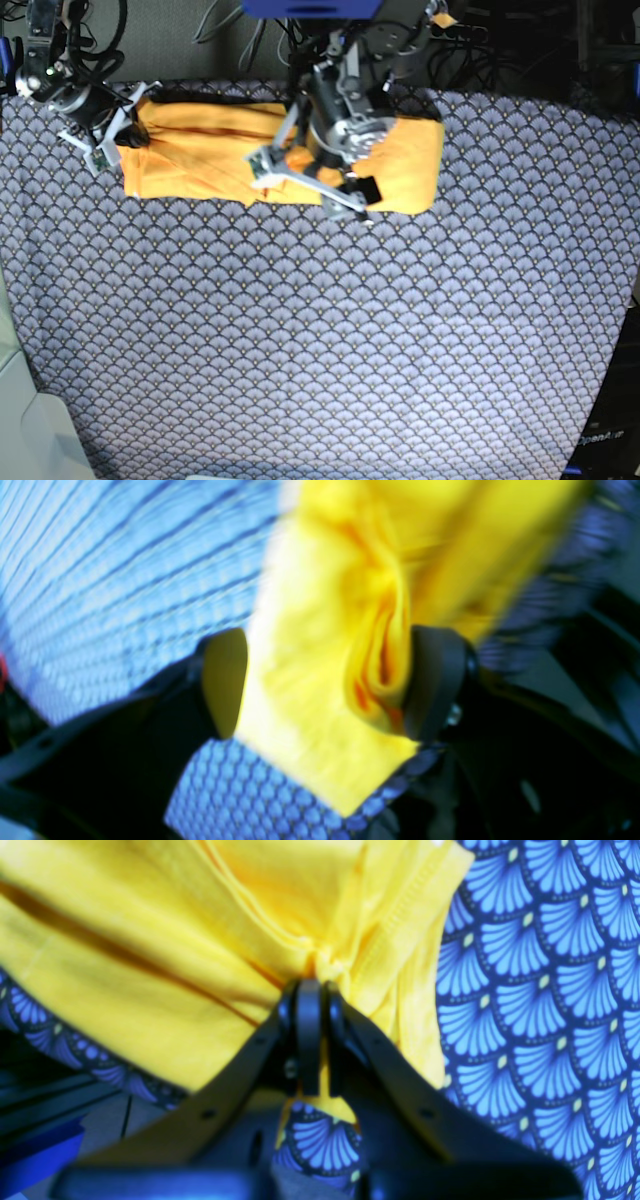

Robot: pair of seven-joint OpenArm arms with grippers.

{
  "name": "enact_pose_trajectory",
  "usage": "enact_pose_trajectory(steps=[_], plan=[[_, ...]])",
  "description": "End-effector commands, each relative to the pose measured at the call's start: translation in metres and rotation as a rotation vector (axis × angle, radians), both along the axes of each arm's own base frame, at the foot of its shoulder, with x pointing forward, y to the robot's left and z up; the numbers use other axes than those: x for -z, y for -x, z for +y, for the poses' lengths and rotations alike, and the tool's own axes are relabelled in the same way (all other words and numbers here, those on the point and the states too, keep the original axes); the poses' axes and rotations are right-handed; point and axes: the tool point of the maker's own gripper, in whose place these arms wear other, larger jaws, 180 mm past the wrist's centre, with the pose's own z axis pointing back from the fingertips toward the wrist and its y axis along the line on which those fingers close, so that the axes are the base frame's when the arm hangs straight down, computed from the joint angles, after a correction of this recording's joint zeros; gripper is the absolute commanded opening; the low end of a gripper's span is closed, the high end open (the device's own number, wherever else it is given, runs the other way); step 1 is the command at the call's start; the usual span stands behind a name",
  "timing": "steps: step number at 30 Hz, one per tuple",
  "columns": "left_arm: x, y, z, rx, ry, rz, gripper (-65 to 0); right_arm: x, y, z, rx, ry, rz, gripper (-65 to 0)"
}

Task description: Fold the T-shirt properly

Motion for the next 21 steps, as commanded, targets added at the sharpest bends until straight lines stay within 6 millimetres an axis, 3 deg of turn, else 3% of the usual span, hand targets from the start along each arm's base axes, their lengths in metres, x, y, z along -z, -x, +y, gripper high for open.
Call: enact_pose_trajectory(steps=[1, 3, 5, 12, 16, 21], plan=[[-0.004, -0.004, 0.006, -0.032, 0.009, -0.01, -19.2, -0.004, -0.002, -0.008, -0.002, 0.028, -0.006, -65.0], [-0.002, -0.009, 0.021, -0.087, 0.001, -0.004, -19.2, -0.004, -0.002, -0.008, -0.002, 0.028, -0.006, -65.0], [0.002, -0.007, 0.023, -0.089, 0.011, 0.013, -19.2, -0.004, -0.002, -0.008, -0.002, 0.028, -0.006, -65.0], [0.012, 0.019, -0.003, -0.009, 0.171, 0.141, -19.2, -0.004, -0.002, -0.008, -0.002, 0.028, -0.006, -65.0], [0.005, 0.021, -0.022, 0.009, 0.251, 0.161, -19.2, -0.004, -0.002, -0.008, -0.002, 0.028, -0.006, -65.0], [0.002, 0.015, -0.022, -0.026, 0.29, 0.166, -19.1, -0.004, -0.002, -0.008, -0.002, 0.028, -0.006, -65.0]])
